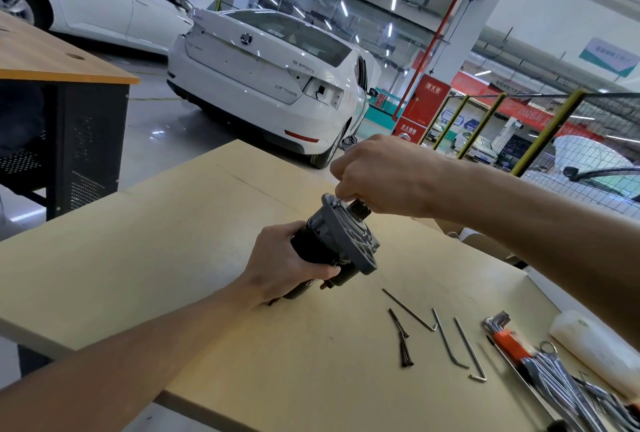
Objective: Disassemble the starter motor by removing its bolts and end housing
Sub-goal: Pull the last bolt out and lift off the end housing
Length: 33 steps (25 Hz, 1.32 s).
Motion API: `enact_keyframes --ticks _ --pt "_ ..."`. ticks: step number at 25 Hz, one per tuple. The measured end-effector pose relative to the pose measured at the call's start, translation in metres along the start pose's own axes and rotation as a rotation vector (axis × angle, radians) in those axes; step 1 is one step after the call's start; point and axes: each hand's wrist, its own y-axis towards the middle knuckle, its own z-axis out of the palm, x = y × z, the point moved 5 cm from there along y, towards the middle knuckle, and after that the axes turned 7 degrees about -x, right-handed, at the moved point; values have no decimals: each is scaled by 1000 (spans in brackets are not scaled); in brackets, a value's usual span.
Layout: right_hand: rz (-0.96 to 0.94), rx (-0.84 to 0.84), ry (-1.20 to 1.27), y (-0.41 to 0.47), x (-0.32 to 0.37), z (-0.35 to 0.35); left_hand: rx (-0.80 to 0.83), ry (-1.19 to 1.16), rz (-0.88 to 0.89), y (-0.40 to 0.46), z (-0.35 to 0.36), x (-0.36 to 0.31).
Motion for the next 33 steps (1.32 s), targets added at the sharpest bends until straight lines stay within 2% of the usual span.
enact_keyframes --ticks 7,12,14,18,23,26,29,31,33 --pt "55 -66 86 8 -12 0 0 -2 -14 1 0 2" --pt "163 51 277 -3 -19 13 7 -23 -8 1 0 1" --pt "176 50 324 -4 -20 14 3 -22 -9 1 0 3" --pt "91 -43 189 -5 -9 7 -4 -5 -4 2 -1 4" --pt "22 -65 65 4 -4 2 1 6 -24 2 1 6" --pt "72 -119 121 0 -7 0 10 6 -26 2 1 6" --pt "228 -181 227 -4 -27 -2 7 -5 -26 2 1 6" --pt "371 -82 411 -1 -35 5 12 7 -20 2 1 5" --pt "418 85 470 3 -33 17 17 19 -15 1 3 5"
